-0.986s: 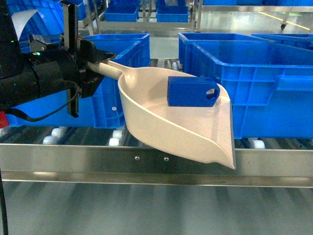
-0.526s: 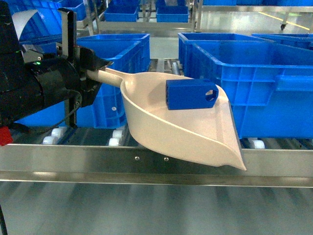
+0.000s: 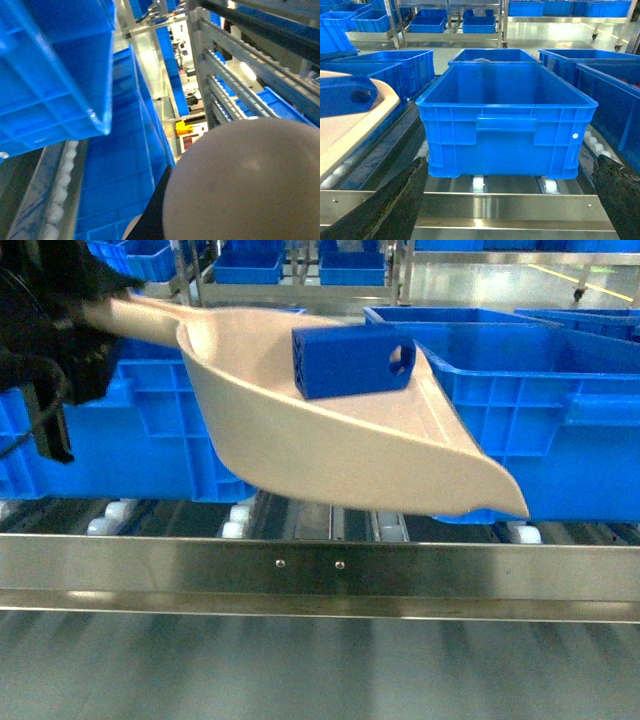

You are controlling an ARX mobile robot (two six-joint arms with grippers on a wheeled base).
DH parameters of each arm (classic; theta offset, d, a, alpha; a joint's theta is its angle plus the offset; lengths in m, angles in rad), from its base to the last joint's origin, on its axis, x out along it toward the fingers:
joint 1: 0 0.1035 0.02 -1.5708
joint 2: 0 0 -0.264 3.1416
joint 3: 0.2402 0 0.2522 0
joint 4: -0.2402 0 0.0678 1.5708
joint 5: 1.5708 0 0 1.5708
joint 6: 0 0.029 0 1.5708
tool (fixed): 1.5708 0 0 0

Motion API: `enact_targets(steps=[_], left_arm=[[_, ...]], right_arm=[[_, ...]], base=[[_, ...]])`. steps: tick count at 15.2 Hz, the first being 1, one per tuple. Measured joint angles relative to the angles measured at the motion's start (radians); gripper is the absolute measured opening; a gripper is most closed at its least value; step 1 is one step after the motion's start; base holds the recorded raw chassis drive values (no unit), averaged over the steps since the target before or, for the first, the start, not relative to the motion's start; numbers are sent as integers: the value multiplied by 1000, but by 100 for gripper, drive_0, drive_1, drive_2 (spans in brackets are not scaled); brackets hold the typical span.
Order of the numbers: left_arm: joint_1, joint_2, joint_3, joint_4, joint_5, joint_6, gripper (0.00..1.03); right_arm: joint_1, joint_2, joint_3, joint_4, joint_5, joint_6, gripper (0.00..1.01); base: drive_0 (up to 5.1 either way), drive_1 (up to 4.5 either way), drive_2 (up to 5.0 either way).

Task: Place part in tray to right shelf

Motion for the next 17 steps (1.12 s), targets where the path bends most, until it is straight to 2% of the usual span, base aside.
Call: enact_targets(steps=[2,3,4,5,6,8,10,12,13,15,16,17], left_arm=[[29,-49,33,-14,10,22,13],[74,-48,66,-27,25,19,13],[127,-42,105,-43,15,25,13],[169,-35,144,-58,-19,20,13],[200,-34,156,-52,-39,16,13],[247,-32,175,10,-41,23,13],[293,-13,266,-6,-89,40,13],[340,11,339,-43,-176,69,13],[365,33,384,-65,-224,89,13],[388,91,497,-161,-364,175,13],[389,119,541,-196,-426,233,13],[367,167,612,-229,-493,325,13]], right_arm=[[0,0,0,0,0,0,98],[0,0,0,0,0,0,98],[0,0,0,0,0,0,98],[0,0,0,0,0,0,98],[0,0,0,0,0,0,98],[0,0,0,0,0,0,98],[0,0,0,0,0,0,98],[0,0,0,0,0,0,98],[0,0,0,0,0,0,98],[0,0,0,0,0,0,98],[0,0,0,0,0,0,98],[0,0,0,0,0,0,98]], base=[[0,0,0],[0,0,0],[0,0,0],[0,0,0],[0,0,0],[0,0,0],[0,0,0],[0,0,0],[0,0,0],[0,0,0],[0,0,0],[0,0,0]])
